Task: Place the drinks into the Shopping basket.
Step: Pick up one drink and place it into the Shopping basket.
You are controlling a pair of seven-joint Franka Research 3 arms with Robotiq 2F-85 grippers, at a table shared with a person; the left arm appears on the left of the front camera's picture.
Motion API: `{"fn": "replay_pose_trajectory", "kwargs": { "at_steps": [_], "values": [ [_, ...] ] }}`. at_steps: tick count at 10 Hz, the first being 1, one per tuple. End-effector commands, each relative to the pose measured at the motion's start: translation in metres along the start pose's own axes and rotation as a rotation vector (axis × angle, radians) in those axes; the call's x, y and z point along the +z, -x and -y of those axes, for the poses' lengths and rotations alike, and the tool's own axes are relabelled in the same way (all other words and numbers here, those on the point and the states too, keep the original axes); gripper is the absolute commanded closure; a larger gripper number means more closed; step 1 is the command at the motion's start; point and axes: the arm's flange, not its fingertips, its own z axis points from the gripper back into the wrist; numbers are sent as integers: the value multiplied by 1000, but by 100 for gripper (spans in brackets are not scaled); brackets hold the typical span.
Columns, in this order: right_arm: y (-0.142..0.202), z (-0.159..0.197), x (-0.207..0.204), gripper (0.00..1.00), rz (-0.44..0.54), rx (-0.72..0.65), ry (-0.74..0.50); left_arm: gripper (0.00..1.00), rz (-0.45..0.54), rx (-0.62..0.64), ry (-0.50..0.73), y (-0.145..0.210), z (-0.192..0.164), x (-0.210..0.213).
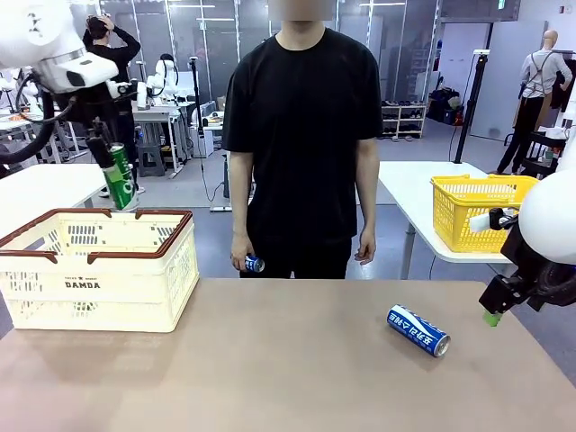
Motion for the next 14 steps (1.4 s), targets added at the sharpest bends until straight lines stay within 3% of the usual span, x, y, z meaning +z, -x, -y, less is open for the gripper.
{"fn": "replay_pose_trajectory", "kwargs": {
  "at_steps": [1, 5, 7, 9, 10, 14],
  "values": [
    [1, 2, 1, 0, -2, 14, -2, 40, 9, 162, 10, 15, 4, -11],
    [1, 2, 1, 0, -2, 14, -2, 40, -22, 503, 71, 22, 5, -40],
    [1, 2, 1, 0, -2, 14, -2, 40, -24, 624, 13, 23, 1, -53],
    [1, 2, 1, 0, -2, 14, -2, 40, 17, 646, 33, 23, 2, -59],
    [1, 2, 1, 0, -2, 14, -2, 40, -47, 617, 51, 25, -3, -55],
    [1, 2, 1, 0, -2, 14, -2, 40, -47, 617, 51, 25, -3, -55]
  ]
}}
